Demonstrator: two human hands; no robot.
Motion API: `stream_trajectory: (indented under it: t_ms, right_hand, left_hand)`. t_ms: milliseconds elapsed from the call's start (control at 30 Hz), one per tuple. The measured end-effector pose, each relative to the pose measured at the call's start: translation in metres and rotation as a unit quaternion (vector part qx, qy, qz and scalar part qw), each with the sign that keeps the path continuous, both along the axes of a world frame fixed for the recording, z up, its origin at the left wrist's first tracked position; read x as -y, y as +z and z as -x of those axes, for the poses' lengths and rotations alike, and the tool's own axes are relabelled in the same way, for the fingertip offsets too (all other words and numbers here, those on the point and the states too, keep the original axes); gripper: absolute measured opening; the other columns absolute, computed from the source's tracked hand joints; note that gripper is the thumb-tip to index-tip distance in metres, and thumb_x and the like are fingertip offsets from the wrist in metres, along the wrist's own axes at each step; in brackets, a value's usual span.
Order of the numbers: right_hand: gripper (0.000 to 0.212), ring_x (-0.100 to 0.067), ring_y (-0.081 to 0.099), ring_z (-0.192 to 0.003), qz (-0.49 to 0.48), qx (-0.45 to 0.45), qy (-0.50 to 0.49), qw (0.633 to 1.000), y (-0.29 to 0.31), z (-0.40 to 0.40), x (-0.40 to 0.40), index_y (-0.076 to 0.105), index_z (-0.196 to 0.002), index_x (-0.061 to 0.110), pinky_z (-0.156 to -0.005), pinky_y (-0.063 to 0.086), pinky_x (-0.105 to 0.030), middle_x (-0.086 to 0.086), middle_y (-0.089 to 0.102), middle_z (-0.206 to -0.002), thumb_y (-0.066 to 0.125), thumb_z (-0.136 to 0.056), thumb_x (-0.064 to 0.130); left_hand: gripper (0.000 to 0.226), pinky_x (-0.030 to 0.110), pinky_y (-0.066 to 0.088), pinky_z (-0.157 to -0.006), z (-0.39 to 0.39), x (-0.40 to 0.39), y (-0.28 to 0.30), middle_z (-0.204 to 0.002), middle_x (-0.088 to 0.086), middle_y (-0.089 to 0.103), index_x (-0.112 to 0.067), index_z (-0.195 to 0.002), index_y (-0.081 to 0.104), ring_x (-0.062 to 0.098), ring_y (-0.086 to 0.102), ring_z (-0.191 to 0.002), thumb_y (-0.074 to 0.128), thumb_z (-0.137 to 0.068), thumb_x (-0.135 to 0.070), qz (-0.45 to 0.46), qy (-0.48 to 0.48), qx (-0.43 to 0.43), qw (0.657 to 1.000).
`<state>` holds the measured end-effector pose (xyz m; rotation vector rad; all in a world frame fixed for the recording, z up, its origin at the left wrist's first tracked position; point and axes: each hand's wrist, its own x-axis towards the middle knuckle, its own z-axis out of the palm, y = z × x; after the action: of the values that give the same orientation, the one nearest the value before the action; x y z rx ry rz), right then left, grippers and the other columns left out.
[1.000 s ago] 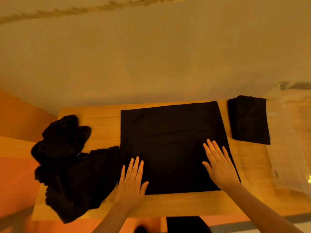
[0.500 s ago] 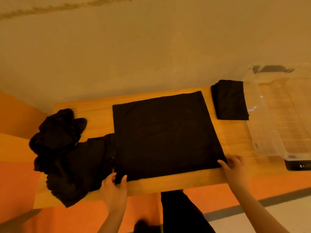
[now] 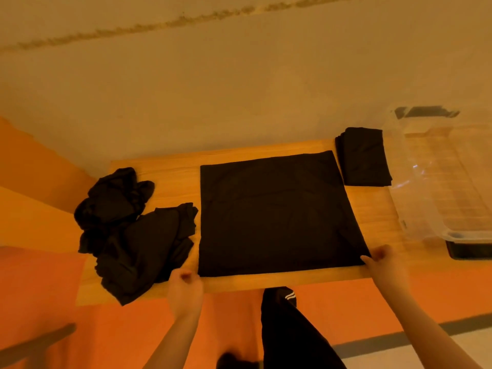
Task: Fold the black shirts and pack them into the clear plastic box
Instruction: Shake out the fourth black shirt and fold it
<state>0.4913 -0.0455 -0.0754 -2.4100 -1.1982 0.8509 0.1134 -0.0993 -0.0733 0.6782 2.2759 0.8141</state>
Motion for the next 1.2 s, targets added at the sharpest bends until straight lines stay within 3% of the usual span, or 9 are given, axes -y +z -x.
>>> stream_trajectory:
  t_ms: [100,200,333,433,500,567,667,800,1200]
  right_hand:
    - [0.039,-0.036,0.053,-0.109,-0.086,0.102,0.139,0.981,0.007,0.019,-0.009,0.052,-0.123,0.0,-0.086,0.048,-0.045,-0.018,0.053,-0.123,0.061,-0.087,0.013]
    - [0.053,-0.031,0.037,-0.133,-0.113,0.159,0.315,0.929,-0.002,0.04,-0.019,0.043,-0.136,0.006,-0.104,0.036,-0.045,-0.013,0.039,-0.144,0.06,-0.088,0.022]
    - [0.07,-0.017,0.006,-0.142,-0.003,0.206,0.388,0.898,-0.028,0.027,-0.028,0.017,-0.144,0.013,-0.112,0.017,-0.039,-0.005,0.02,-0.151,0.003,-0.093,0.058]
    - [0.073,-0.013,-0.004,-0.143,0.06,0.195,0.382,0.901,-0.029,0.008,-0.029,0.019,-0.144,0.01,-0.114,0.014,-0.04,-0.013,0.031,-0.148,-0.001,-0.093,0.059]
    - [0.076,-0.016,0.0,-0.142,0.042,0.192,0.352,0.915,-0.022,0.012,-0.037,0.012,-0.144,0.011,-0.114,0.013,-0.043,-0.011,0.02,-0.152,-0.003,-0.09,0.063]
    - [0.073,-0.015,0.0,-0.141,-0.007,0.185,0.34,0.922,-0.008,0.035,-0.065,0.008,-0.144,0.013,-0.114,0.007,-0.04,-0.006,0.012,-0.154,0.002,-0.088,0.06]
    - [0.064,-0.014,-0.005,-0.141,-0.062,0.199,0.391,0.896,0.003,0.088,-0.128,0.009,-0.148,0.013,-0.113,0.0,-0.034,-0.004,0.005,-0.156,0.018,-0.095,0.048]
    - [0.062,-0.018,-0.011,-0.143,-0.019,0.217,0.449,0.866,-0.017,0.125,-0.201,-0.002,-0.148,0.015,-0.115,-0.004,-0.036,-0.003,-0.008,-0.157,0.021,-0.098,0.044]
    - [0.072,-0.015,-0.008,-0.14,-0.048,0.229,0.461,0.856,-0.028,0.095,-0.227,-0.003,-0.144,0.016,-0.114,-0.003,-0.037,-0.001,-0.005,-0.152,-0.002,-0.087,0.058]
  left_hand:
    - [0.009,0.04,0.051,-0.076,-0.006,-0.006,-0.003,-0.094,0.006,0.061,-0.01,-0.095,0.06,0.027,0.059,-0.093,0.056,-0.087,-0.011,-0.056,-0.184,-0.168,0.967]
    - [0.044,0.043,0.043,-0.097,-0.015,-0.015,-0.021,-0.133,0.009,0.052,-0.012,-0.127,0.053,0.026,0.049,-0.124,0.041,-0.092,-0.035,-0.037,-0.421,-0.286,0.86]
    - [0.065,0.042,0.028,-0.11,-0.001,-0.017,-0.041,-0.142,0.011,0.041,-0.008,-0.137,0.035,0.021,0.023,-0.14,0.003,-0.097,-0.048,0.103,-0.476,-0.315,0.815]
    - [0.063,0.04,0.001,-0.112,0.003,-0.003,-0.042,-0.144,0.011,0.037,-0.008,-0.138,0.03,0.017,-0.007,-0.144,0.003,-0.097,-0.048,0.126,-0.459,-0.32,0.819]
    - [0.06,0.042,-0.003,-0.111,-0.009,-0.01,-0.028,-0.144,0.013,0.038,-0.008,-0.138,0.029,0.022,-0.001,-0.144,0.007,-0.097,-0.045,0.116,-0.434,-0.308,0.839]
    - [0.057,0.044,-0.001,-0.113,-0.025,-0.043,-0.02,-0.147,0.014,0.033,-0.007,-0.14,0.028,0.026,0.011,-0.141,0.019,-0.095,-0.041,0.065,-0.42,-0.317,0.848]
    - [0.06,0.044,0.003,-0.115,-0.048,-0.125,-0.008,-0.154,0.012,0.016,-0.008,-0.146,0.02,0.025,0.003,-0.142,0.021,-0.094,-0.039,0.008,-0.44,-0.333,0.834]
    - [0.061,0.042,-0.006,-0.114,-0.046,-0.215,-0.019,-0.157,0.008,-0.002,-0.014,-0.149,0.005,0.023,-0.01,-0.143,0.025,-0.098,-0.04,0.053,-0.475,-0.339,0.811]
    - [0.064,0.049,0.006,-0.113,0.006,-0.219,-0.038,-0.155,0.014,0.012,-0.009,-0.147,0.015,0.025,0.003,-0.143,0.021,-0.093,-0.045,0.04,-0.45,-0.375,0.809]
